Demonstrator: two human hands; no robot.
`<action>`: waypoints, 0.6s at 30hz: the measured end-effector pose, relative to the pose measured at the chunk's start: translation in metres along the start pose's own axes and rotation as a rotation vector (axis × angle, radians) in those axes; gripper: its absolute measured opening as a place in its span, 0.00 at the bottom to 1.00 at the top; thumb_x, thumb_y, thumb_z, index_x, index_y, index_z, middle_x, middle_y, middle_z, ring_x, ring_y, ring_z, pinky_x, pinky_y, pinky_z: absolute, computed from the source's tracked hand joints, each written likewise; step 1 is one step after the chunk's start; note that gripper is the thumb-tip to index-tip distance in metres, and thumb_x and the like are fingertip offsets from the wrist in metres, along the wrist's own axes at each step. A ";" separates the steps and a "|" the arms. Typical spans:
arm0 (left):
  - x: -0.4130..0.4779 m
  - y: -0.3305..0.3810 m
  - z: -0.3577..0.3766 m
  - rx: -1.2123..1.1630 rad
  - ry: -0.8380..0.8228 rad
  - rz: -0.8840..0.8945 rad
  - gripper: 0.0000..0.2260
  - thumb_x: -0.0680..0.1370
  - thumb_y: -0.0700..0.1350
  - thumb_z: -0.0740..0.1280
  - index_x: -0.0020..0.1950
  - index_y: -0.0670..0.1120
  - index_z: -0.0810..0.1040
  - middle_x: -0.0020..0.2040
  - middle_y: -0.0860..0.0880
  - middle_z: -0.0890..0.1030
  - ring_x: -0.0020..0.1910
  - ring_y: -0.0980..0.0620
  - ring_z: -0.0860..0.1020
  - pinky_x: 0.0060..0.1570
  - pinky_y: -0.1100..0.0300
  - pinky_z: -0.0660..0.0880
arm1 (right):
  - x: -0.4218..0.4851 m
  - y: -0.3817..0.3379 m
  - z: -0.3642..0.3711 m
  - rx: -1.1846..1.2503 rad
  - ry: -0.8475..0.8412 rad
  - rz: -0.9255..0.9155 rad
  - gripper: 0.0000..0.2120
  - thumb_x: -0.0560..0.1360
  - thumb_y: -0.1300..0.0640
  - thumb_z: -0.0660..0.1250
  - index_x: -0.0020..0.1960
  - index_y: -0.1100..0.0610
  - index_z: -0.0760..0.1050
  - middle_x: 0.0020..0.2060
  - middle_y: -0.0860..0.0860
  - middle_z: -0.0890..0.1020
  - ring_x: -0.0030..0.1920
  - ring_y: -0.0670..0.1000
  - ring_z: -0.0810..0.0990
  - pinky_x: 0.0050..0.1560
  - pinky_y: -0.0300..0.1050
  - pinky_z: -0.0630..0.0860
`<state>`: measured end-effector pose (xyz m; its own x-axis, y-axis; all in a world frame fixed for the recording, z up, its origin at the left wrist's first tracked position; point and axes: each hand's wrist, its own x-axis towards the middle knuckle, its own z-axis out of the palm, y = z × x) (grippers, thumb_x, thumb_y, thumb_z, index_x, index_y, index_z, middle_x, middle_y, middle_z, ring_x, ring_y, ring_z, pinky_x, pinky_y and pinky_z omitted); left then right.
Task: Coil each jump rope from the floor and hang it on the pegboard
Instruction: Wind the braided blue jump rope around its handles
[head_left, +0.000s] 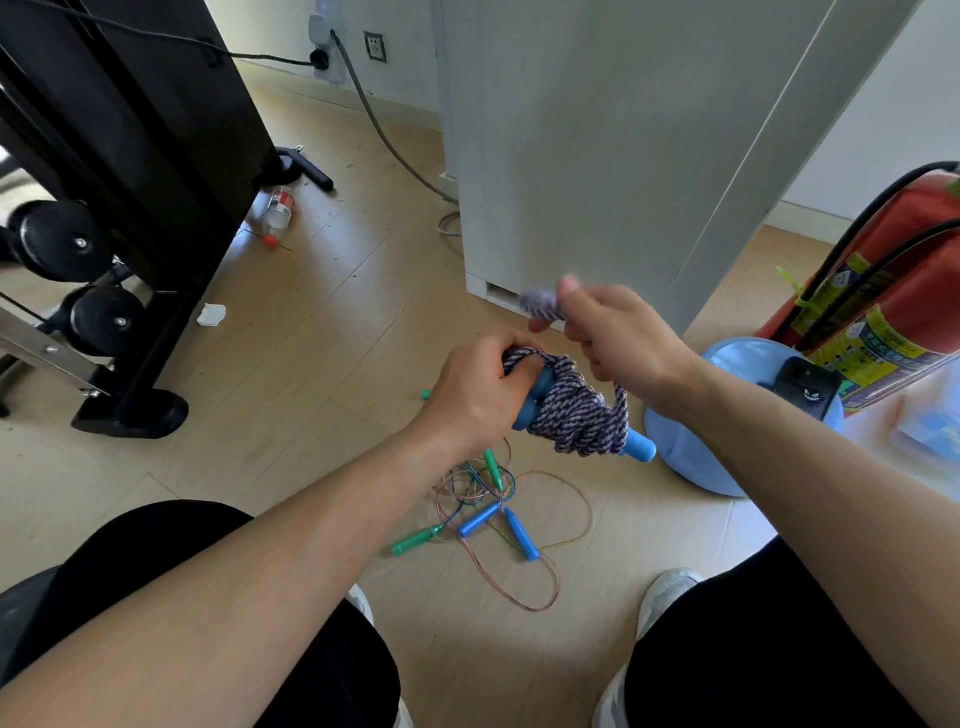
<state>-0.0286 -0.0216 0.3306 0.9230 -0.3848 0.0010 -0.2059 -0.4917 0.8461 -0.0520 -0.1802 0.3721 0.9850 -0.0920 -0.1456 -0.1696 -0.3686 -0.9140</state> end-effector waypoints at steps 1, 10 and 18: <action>0.001 0.000 -0.001 -0.012 0.020 -0.012 0.06 0.81 0.45 0.66 0.55 0.50 0.80 0.50 0.54 0.83 0.48 0.58 0.79 0.40 0.78 0.69 | 0.000 0.002 -0.001 -0.166 0.031 -0.057 0.24 0.83 0.40 0.54 0.34 0.41 0.80 0.30 0.50 0.63 0.28 0.47 0.60 0.34 0.45 0.60; 0.007 -0.003 -0.003 0.032 0.131 -0.103 0.04 0.80 0.45 0.66 0.52 0.51 0.79 0.43 0.57 0.80 0.42 0.60 0.78 0.36 0.72 0.69 | 0.001 0.017 0.013 -0.365 0.102 -0.166 0.17 0.80 0.45 0.65 0.37 0.53 0.80 0.28 0.47 0.77 0.30 0.44 0.72 0.32 0.39 0.66; 0.008 -0.008 0.003 -0.145 0.179 -0.199 0.04 0.80 0.46 0.68 0.51 0.47 0.81 0.48 0.51 0.84 0.49 0.51 0.82 0.51 0.55 0.79 | 0.003 0.021 0.014 -0.263 0.239 -0.101 0.17 0.75 0.44 0.71 0.32 0.53 0.76 0.26 0.45 0.75 0.27 0.40 0.72 0.26 0.32 0.63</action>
<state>-0.0206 -0.0233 0.3222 0.9858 -0.1420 -0.0898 0.0218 -0.4217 0.9065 -0.0523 -0.1748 0.3473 0.9677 -0.2448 0.0607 -0.1047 -0.6089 -0.7863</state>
